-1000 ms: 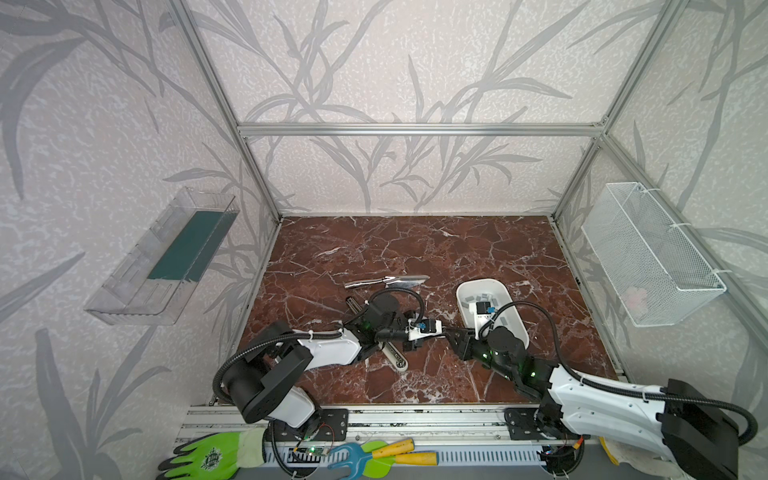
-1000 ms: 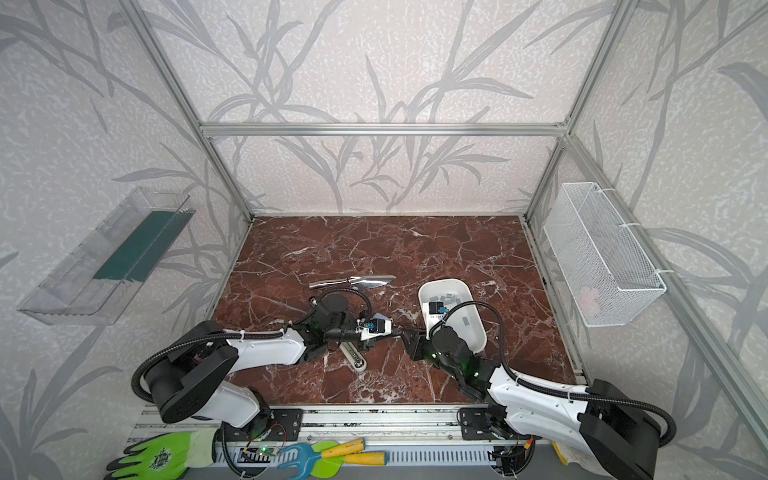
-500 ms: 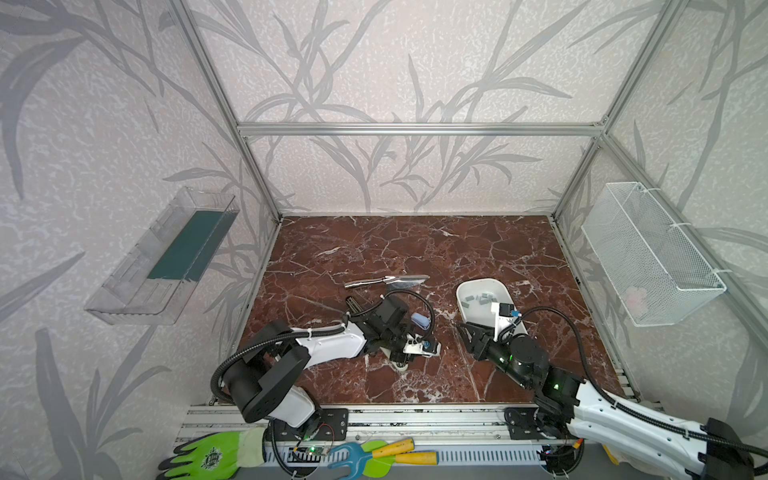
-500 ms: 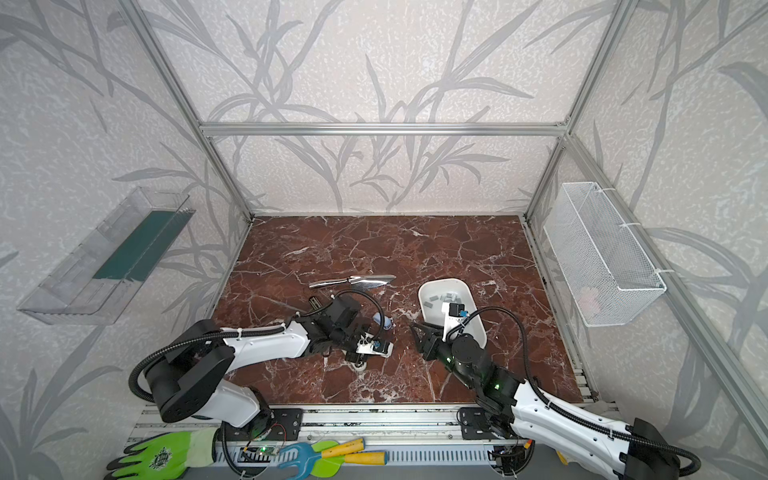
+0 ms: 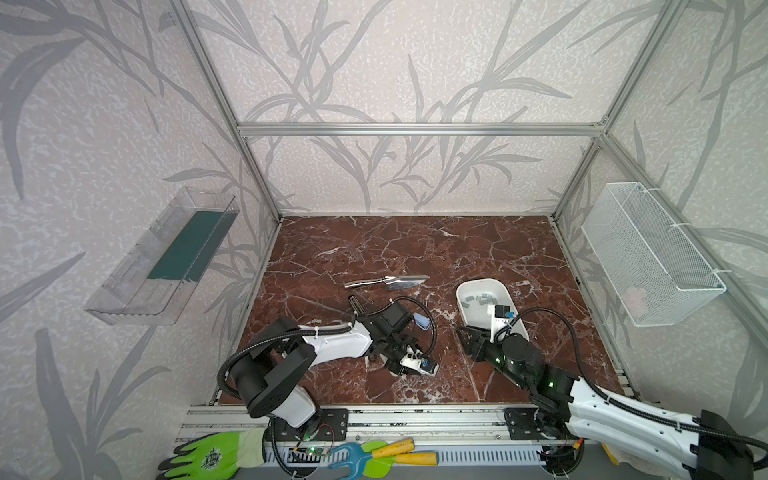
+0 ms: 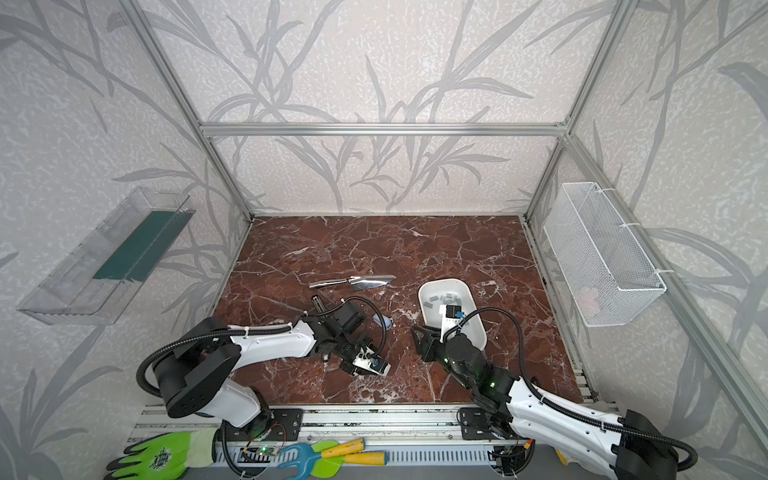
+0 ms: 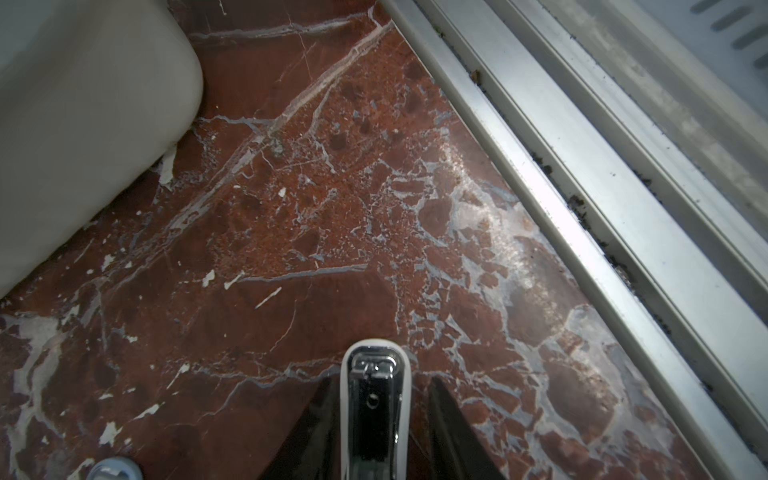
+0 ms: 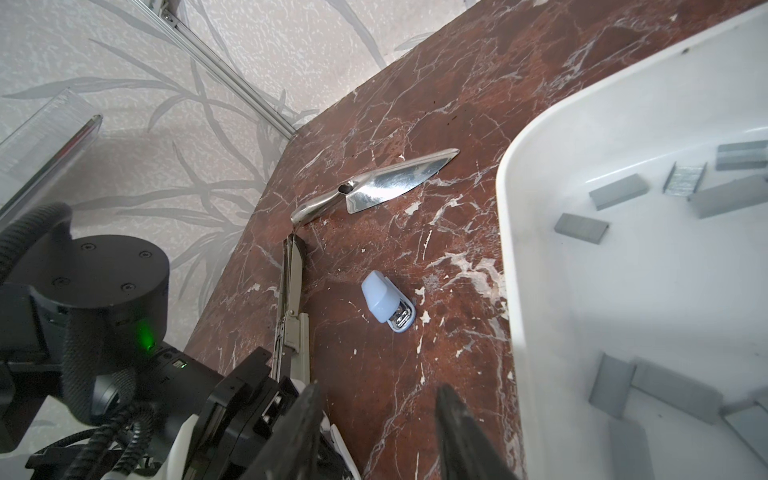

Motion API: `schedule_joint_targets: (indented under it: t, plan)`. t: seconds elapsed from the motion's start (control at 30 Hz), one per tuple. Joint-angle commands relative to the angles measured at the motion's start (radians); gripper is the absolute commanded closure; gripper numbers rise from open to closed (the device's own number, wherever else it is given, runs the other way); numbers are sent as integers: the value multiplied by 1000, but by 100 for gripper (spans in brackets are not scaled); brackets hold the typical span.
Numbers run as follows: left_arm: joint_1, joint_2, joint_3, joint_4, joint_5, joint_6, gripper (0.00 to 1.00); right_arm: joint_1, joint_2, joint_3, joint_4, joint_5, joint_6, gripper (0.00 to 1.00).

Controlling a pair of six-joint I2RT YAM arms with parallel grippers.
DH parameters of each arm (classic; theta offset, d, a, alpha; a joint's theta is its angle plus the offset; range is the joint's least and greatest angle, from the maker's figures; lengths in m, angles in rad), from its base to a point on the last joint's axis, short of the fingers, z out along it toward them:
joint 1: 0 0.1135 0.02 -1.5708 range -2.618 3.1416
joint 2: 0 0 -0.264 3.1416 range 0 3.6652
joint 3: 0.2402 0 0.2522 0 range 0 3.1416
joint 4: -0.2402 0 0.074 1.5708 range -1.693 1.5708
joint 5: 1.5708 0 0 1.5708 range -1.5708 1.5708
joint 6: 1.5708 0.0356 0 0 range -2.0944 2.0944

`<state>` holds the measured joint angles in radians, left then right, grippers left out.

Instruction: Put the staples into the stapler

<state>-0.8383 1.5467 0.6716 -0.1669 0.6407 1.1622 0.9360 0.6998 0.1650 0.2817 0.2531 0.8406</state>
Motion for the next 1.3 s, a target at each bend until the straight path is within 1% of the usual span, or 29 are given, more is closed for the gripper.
schedule_joint_targets:
  t: [0.0,0.07,0.17,0.23,0.33,0.47,0.6,0.67,0.77,0.87,0.9,1.03,1.1,1.17,1.27]
  plan:
    - [-7,-10,14,-26,-40,52,60,3,1,11,21,9,-6,54]
    - [-6,-32,4,-2,-86,48,61,3,3,11,17,10,-9,54]
    - [-3,-77,-17,86,-176,-24,62,3,9,18,9,12,-14,54]
    - [0,-107,-45,152,-200,-40,61,3,16,24,2,11,-17,54]
    - [6,-158,-84,214,-185,-40,58,3,28,22,13,7,-16,54]
    - [28,-214,-110,230,-148,-47,56,3,35,25,16,5,-16,54]
    - [30,-228,-113,213,-192,-48,56,3,31,25,11,5,-17,53]
    - [31,-227,-116,251,-232,-103,56,2,25,28,1,5,-19,53]
    - [36,-193,-94,280,-284,-127,56,2,13,21,-4,9,-18,53]
    - [48,-116,-37,269,-349,-140,57,1,0,15,-9,10,-18,53]
    - [56,-91,-20,268,-354,-140,57,2,-3,11,-8,13,-17,53]
    - [104,28,49,278,-327,-122,58,0,-13,2,-11,16,-11,52]
    - [126,63,62,317,-320,-116,58,1,-19,2,-21,16,-13,52]
    - [142,81,63,370,-313,-112,55,0,-24,0,-26,24,-11,51]
    - [150,73,63,363,-275,-87,52,1,-25,2,-30,32,-12,51]
